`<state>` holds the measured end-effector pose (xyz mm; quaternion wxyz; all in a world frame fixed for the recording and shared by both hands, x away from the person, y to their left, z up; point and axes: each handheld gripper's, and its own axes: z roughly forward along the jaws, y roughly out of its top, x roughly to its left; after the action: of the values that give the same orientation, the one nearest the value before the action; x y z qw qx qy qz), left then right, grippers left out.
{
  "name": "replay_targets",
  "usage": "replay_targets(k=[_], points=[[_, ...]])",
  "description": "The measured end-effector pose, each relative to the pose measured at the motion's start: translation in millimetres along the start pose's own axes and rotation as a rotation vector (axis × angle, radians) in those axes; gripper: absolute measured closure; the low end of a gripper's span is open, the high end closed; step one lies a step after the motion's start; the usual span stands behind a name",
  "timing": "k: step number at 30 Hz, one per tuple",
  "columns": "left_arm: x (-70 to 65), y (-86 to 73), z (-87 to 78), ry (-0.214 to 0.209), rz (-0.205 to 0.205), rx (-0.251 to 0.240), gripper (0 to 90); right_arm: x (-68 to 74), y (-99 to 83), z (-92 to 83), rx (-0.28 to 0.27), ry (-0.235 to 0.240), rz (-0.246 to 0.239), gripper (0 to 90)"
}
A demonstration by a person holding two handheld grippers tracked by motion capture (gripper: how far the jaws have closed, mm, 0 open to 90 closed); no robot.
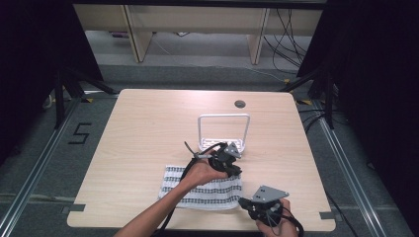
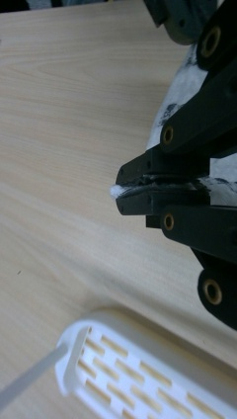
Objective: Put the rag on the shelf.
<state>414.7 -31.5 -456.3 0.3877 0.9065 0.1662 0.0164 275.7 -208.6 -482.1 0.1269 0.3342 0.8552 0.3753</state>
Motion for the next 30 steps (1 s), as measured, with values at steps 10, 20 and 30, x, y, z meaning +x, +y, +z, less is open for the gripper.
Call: replay_targets(k=[10,20,30], points=[[5.1,8.9,-55.2,0.087,-0.056,-0.121,85.5,-15.4,31.1,-25.0,-0.116,-0.027,-0.024,87.7],[2.7,24.9,-116.0,0.159,-0.116,-0.255,85.5,-28.2,84.7,-57.2,-0.197,-0.050,-0.085,87.8],[-1.0,35.4,-168.2,0.168,-0.179,-0.371,85.4,-45.1,135.3,-80.8,-0.299,-0.086,-0.096,87.9]])
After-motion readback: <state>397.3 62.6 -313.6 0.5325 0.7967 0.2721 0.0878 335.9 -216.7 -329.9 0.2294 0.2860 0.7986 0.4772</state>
